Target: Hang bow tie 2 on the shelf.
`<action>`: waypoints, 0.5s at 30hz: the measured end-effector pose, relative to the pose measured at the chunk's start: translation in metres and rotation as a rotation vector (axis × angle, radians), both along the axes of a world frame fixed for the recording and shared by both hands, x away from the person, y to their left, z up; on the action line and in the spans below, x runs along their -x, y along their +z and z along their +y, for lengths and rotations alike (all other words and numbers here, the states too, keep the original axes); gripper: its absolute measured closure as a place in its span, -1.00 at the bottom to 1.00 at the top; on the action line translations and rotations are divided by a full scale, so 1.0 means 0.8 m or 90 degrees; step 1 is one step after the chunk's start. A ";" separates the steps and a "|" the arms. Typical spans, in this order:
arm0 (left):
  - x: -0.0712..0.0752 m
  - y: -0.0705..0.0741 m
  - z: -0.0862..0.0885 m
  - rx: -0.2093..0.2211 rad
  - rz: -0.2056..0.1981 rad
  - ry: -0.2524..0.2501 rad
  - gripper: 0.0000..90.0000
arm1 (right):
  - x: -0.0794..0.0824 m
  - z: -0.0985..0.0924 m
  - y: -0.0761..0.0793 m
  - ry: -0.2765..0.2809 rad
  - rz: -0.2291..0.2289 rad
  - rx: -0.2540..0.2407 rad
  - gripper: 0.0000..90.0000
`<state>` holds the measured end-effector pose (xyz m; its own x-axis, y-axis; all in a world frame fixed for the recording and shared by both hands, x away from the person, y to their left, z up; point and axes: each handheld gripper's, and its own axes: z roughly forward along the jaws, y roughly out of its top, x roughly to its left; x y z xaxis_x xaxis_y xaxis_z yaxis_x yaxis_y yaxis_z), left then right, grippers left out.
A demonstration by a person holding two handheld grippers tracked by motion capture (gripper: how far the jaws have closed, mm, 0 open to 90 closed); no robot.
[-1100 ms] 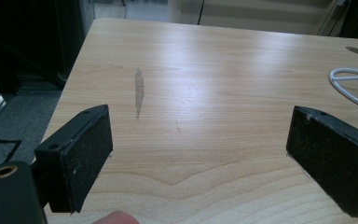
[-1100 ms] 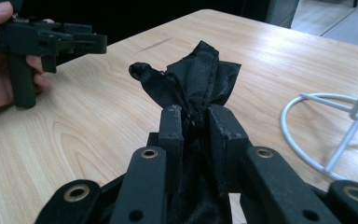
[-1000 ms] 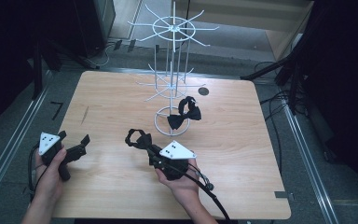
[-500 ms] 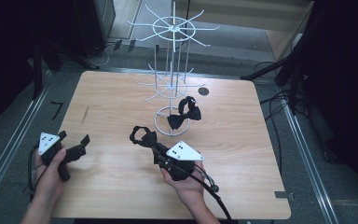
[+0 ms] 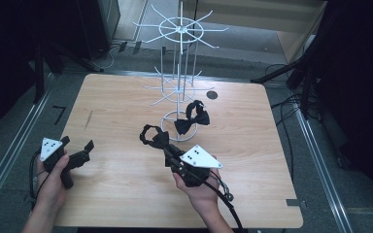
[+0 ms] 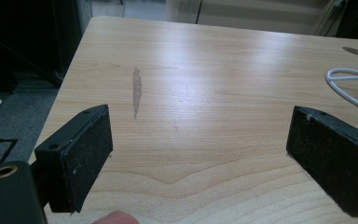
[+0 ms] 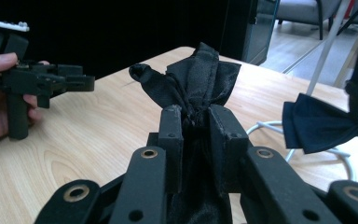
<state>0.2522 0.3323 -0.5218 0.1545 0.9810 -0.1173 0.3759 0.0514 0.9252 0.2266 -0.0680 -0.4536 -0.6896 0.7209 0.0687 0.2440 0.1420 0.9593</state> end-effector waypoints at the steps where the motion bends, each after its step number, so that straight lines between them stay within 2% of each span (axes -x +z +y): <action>1: 0.000 0.000 0.000 0.000 0.000 0.000 -0.84 | 0.000 -0.001 0.001 -0.002 -0.003 -0.002 0.71; 15: 0.000 0.000 0.000 0.000 0.000 -0.001 -0.84 | 0.005 -0.014 0.021 -0.019 -0.043 -0.018 0.71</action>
